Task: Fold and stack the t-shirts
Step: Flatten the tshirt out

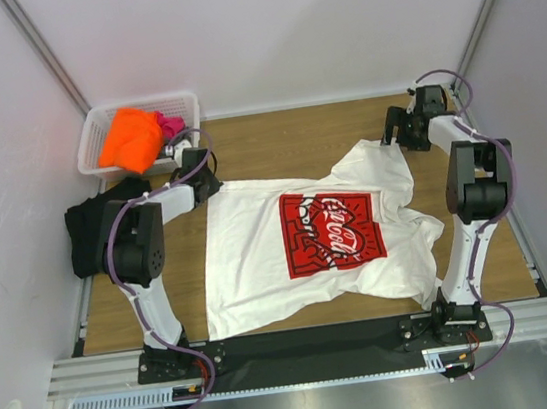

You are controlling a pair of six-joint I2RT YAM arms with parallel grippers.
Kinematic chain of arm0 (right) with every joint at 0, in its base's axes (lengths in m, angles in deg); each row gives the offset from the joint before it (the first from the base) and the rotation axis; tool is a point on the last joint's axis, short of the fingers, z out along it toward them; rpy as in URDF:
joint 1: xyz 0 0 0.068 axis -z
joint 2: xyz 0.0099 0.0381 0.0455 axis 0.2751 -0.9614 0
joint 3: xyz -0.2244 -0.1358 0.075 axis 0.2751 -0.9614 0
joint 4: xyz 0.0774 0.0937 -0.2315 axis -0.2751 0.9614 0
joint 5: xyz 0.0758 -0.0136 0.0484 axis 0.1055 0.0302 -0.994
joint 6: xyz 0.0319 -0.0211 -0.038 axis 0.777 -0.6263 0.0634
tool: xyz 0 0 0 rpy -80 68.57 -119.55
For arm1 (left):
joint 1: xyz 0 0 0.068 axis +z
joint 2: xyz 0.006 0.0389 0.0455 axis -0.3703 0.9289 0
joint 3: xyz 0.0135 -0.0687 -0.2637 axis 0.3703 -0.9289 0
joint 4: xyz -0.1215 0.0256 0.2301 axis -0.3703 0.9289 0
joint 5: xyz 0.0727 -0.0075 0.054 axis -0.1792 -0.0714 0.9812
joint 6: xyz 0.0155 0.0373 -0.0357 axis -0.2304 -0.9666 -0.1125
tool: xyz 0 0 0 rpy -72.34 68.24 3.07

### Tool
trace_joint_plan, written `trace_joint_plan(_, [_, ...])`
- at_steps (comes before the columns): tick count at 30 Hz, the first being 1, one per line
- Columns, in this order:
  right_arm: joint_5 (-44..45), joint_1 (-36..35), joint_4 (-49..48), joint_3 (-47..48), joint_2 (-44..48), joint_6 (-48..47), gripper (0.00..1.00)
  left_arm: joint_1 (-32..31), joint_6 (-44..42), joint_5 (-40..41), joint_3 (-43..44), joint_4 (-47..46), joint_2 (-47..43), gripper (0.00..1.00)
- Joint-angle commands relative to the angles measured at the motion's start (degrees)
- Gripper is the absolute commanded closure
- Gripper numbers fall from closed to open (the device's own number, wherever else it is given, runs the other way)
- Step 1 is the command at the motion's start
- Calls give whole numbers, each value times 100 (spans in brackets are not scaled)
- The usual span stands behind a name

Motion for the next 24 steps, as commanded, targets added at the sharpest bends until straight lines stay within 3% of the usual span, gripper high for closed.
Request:
trace_joint_plan(1, [-64,15,-154,336,-117,47,13,-37,-145,17,216,-19,-94,100])
trace_joint_plan(10, [24,6,92,784,-504,188,23,-37,-101,61,216,-19,-85,100])
trace_joint_plan(24, [473,-99,751,538,-293,-524,25,-37,-75,104,260,157,-59,100])
